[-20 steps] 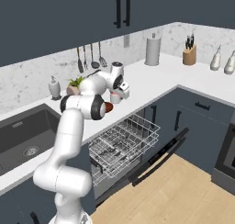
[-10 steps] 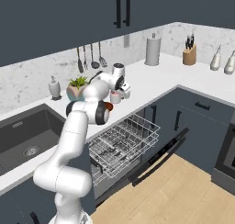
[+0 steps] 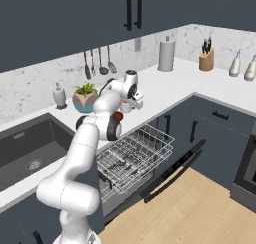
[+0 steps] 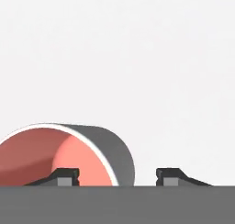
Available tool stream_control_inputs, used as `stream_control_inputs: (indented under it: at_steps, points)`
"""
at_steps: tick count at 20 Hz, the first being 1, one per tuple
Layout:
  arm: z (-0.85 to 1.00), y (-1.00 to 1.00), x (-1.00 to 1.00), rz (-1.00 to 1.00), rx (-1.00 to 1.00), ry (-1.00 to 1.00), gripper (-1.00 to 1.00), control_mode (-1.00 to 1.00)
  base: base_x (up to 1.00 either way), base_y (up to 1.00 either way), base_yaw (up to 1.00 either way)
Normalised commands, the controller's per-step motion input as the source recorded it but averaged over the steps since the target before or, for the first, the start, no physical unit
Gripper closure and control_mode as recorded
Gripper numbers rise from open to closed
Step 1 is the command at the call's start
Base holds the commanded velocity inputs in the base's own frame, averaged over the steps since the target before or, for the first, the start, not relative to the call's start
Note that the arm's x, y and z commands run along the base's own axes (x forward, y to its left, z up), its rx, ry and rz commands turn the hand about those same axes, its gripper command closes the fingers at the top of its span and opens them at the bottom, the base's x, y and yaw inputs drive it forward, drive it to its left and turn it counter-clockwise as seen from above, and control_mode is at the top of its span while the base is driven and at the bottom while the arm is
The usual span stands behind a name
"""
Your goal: Pick up the cup and bowl from the counter, place them in the dishwasher, and close the dishwasher door.
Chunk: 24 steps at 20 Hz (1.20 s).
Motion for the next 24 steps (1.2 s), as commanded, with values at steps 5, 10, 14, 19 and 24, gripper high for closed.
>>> stream_control_inputs:
  at_steps: [5, 10, 14, 19, 24]
  points:
    - [-0.2, -0.05, -0.37, -0.07, 0.0, 0.0, 1.0, -1.0, 0.0, 0.0, 0.0]
    - [-0.03, -0.13, -0.85, -0.08, 0.05, -0.01, 1.0, -1.0, 0.0, 0.0, 0.0]
    - [0.0, -0.35, -1.0, -0.08, 0.08, -0.06, 1.0, -1.0, 0.0, 0.0, 0.0]
    - [0.0, -0.62, -1.0, -0.08, 0.08, -0.11, 1.0, -1.0, 0.0, 0.0, 0.0]
    - [-0.16, -0.64, -1.0, -0.08, 0.07, -0.16, 1.0, -1.0, 0.0, 0.0, 0.0]
